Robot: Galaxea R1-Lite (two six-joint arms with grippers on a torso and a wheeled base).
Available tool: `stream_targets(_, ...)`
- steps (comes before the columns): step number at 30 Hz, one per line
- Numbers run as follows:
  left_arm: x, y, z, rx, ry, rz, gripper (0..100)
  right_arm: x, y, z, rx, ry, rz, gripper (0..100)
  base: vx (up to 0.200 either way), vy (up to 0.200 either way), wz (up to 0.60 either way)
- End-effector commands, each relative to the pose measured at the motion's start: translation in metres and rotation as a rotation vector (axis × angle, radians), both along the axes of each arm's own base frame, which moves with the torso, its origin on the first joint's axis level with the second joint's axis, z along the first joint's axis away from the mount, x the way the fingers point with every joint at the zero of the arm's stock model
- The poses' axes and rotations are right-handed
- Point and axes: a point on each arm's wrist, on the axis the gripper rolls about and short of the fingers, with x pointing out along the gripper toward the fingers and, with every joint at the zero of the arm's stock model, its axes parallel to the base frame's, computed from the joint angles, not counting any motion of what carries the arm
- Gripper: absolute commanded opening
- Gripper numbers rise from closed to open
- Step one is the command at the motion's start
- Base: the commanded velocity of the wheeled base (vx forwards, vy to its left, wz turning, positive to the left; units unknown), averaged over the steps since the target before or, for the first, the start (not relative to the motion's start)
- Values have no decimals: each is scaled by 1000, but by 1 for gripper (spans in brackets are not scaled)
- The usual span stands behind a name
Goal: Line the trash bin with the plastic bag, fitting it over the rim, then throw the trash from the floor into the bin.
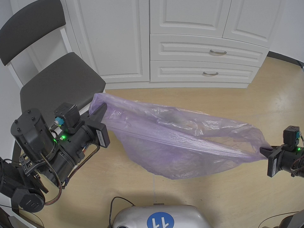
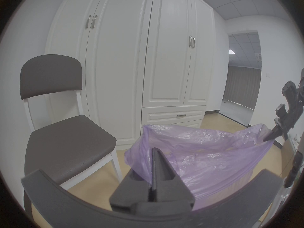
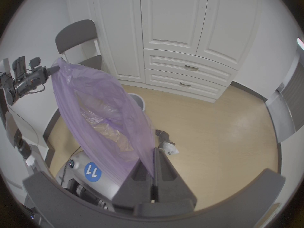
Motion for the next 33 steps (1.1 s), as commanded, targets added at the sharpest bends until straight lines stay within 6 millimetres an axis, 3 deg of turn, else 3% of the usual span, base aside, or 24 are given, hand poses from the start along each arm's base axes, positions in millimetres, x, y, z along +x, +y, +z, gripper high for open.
stream_targets(1,7,-1,-6,35,15,20,0,16,2,-6,-118,-5,-172,0,0,0,0)
stream_targets(8,16,3,-7,43,9,46,0,23,3,-12,-142,21,-204,0,0,0,0)
stream_targets(14,5,-3,-9,51,9,-47,0,27,10,-19,-83,-88,-90,0,0,0,0)
stream_targets(20,16,-20,1,39,-37,-217,0,47,19,4,-112,-211,81,0,0,0,0)
stream_targets(25,25,-45,1,21,-51,-287,0,71,37,10,-97,-214,148,0,0,0,0)
stream_targets(26,21,-54,0,-6,-38,-323,0,77,51,4,-68,-216,177,0,0,0,0)
stream_targets(28,12,-62,1,-62,-32,-368,0,75,70,-5,41,-227,220,0,0,0,0)
stream_targets(33,-4,-73,1,-179,-3,-444,0,74,92,-22,238,-241,298,0,0,0,0)
